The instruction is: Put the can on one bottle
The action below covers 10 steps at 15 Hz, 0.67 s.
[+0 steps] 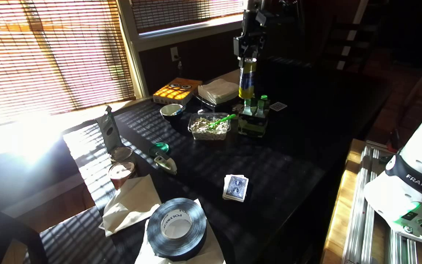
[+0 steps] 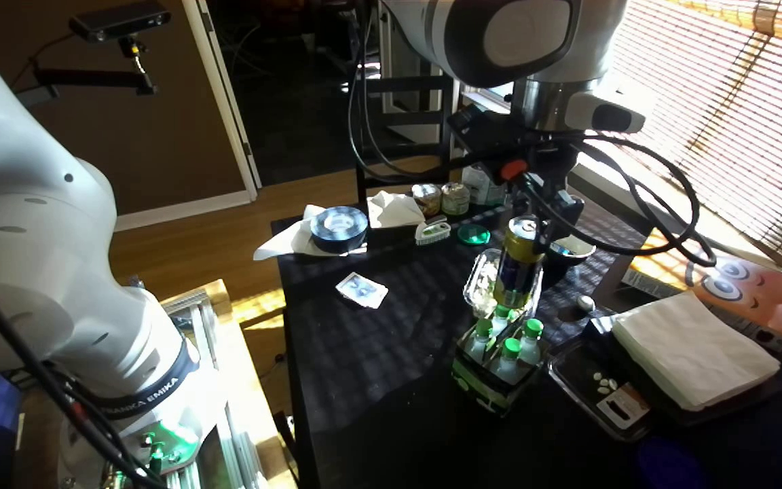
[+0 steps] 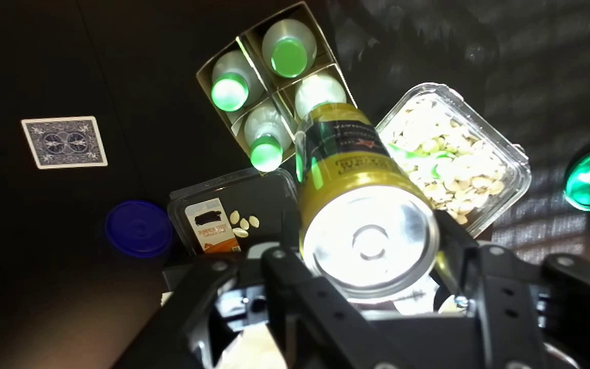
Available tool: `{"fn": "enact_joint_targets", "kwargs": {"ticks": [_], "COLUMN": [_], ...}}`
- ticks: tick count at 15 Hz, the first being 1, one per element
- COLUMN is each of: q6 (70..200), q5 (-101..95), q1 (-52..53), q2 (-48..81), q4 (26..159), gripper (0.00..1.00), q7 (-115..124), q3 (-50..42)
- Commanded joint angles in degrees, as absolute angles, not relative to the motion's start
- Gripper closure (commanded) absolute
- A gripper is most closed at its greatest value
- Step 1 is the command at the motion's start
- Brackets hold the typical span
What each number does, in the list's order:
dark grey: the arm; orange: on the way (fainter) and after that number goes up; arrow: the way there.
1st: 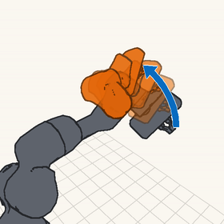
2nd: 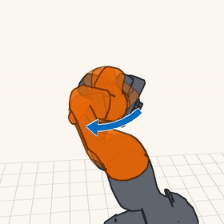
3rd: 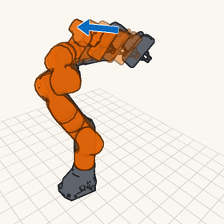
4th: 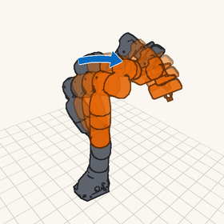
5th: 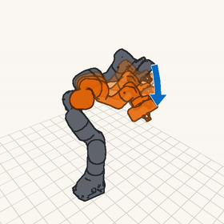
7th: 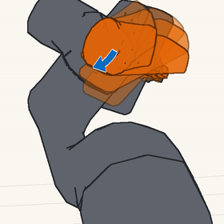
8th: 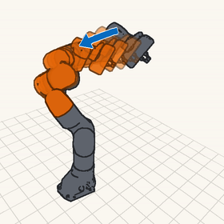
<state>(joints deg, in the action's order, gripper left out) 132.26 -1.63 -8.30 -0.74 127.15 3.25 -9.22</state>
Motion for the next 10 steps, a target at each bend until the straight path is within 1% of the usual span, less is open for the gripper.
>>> {"fn": "enact_joint_targets", "kwargs": {"ticks": [1,4,5,10], "q6": [132.09,132.09,132.09,132.69], "q5": [-1.63,-1.63,-1.63,-2.38], "q1": [-8.49,-8.49,-8.49,-8.54], "q2": [-0.74,-0.75,-0.75,-0.74], "q4": [127.10,127.14,127.14,127.66], "gripper": [0.37,0.37,0.62,0.62], "q7": [3.22,3.22,3.22,4.36], "q3": [-9.05,-9.05,-9.05,-9.12]}}
